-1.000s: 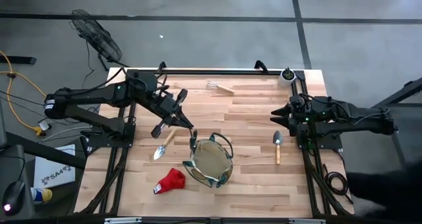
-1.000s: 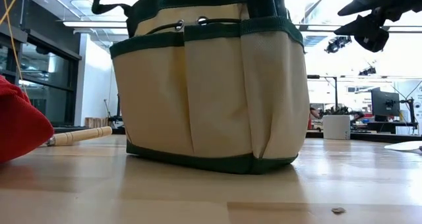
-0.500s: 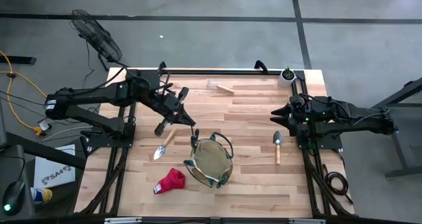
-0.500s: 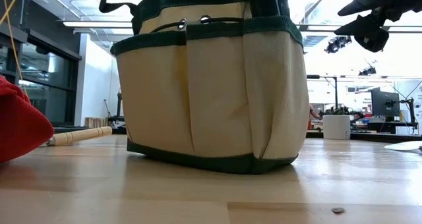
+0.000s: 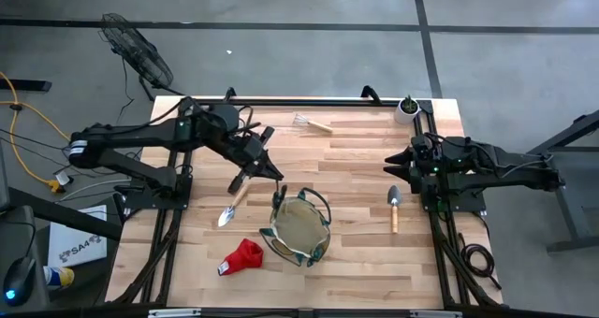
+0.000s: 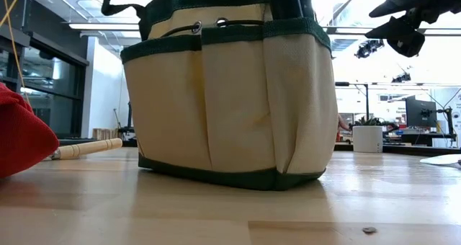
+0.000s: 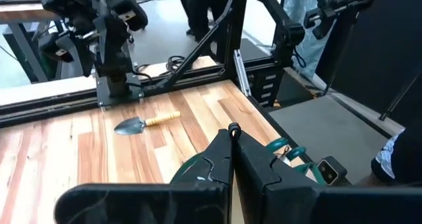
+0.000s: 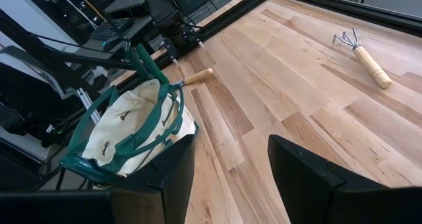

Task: Pick & Place Garden tools in Gardening bag
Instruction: Put the green shear scissors into the light brown gardening bag

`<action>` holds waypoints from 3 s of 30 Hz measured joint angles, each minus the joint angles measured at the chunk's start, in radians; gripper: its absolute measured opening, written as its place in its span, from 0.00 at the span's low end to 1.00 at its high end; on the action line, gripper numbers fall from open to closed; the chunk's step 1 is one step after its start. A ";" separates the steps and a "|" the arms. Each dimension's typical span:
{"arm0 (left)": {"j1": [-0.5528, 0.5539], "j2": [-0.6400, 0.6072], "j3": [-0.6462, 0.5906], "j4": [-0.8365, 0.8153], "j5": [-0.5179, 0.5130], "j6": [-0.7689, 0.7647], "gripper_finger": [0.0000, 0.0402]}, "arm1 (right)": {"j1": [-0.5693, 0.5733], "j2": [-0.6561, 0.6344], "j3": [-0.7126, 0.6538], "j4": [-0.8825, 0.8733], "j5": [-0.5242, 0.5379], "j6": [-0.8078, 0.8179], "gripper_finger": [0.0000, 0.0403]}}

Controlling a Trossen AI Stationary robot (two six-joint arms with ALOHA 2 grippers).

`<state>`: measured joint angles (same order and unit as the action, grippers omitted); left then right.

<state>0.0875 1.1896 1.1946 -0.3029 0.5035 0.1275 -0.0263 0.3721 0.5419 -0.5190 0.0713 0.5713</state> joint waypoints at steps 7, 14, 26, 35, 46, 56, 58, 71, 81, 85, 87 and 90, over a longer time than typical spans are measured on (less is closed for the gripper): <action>-0.003 0.021 0.000 0.002 0.013 -0.001 0.00 | 0.000 0.000 0.000 0.000 0.000 0.000 0.46; -0.003 0.020 0.000 -0.023 0.064 -0.005 0.00 | 0.000 0.000 0.000 0.000 0.000 0.000 0.46; -0.003 0.029 -0.075 0.052 0.067 -0.055 0.00 | 0.000 0.000 0.000 0.000 0.000 0.000 0.46; -0.003 0.029 -0.075 0.068 0.072 -0.080 0.00 | 0.000 0.000 0.000 0.000 0.000 0.000 0.46; -0.003 0.029 -0.076 0.076 0.073 -0.081 0.10 | 0.000 0.000 0.000 0.000 0.000 0.000 0.46; -0.003 0.029 -0.076 0.127 0.160 -0.108 0.37 | 0.000 0.000 0.000 0.000 0.000 0.000 0.46; -0.003 0.029 -0.076 0.130 0.155 -0.117 0.43 | 0.000 0.000 0.000 0.000 0.000 0.000 0.46; -0.003 0.029 -0.076 0.118 0.090 -0.185 0.67 | 0.000 0.000 0.000 0.000 0.000 0.000 0.46; -0.002 0.025 -0.076 0.128 0.085 -0.182 0.77 | 0.000 0.000 0.000 0.000 0.000 0.000 0.46; -0.002 0.022 -0.076 0.127 0.061 -0.182 0.77 | 0.000 0.000 0.000 0.000 0.000 0.000 0.46; -0.002 0.015 -0.076 0.129 0.034 -0.184 0.77 | 0.000 0.000 0.000 0.000 0.000 0.000 0.46; 0.006 0.009 -0.076 0.121 0.005 -0.193 0.77 | 0.000 0.000 0.000 0.000 0.000 0.000 0.46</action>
<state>0.0936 1.1985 1.1191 -0.1817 0.5087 -0.0650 -0.0261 0.3721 0.5415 -0.5190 0.0715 0.5714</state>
